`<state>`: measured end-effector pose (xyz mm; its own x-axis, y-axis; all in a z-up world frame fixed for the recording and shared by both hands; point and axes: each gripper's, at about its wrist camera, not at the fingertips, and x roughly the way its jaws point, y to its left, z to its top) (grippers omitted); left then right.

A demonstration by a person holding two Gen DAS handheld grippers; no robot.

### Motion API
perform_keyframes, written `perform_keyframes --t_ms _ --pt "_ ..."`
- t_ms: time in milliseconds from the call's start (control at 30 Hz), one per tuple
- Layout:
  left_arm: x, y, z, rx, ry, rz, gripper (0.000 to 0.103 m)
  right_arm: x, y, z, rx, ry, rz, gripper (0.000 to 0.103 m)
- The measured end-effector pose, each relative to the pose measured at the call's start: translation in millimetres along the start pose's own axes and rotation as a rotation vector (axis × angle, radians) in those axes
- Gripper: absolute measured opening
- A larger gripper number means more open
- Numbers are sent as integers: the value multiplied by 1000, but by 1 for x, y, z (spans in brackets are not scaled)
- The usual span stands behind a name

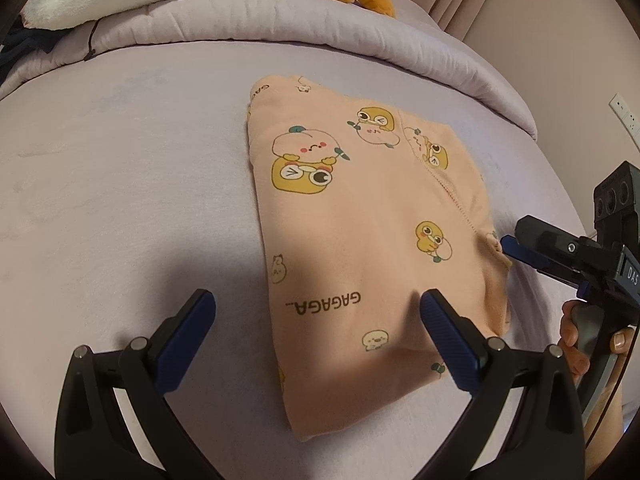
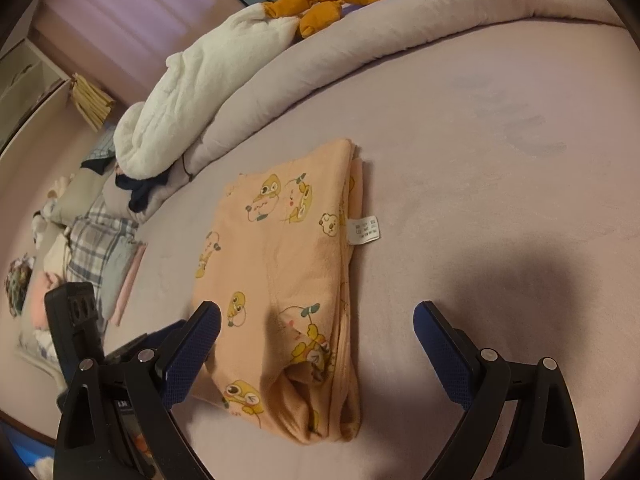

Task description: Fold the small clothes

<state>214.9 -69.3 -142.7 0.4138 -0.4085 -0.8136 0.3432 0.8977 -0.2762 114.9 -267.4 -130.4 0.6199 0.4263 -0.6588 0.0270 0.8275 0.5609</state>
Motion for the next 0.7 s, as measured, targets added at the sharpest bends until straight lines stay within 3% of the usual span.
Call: perform_keyframes --t_ms 700 --pt "12 -2 2 28 4 -1 102 22 5 12 -31 28 0 96"
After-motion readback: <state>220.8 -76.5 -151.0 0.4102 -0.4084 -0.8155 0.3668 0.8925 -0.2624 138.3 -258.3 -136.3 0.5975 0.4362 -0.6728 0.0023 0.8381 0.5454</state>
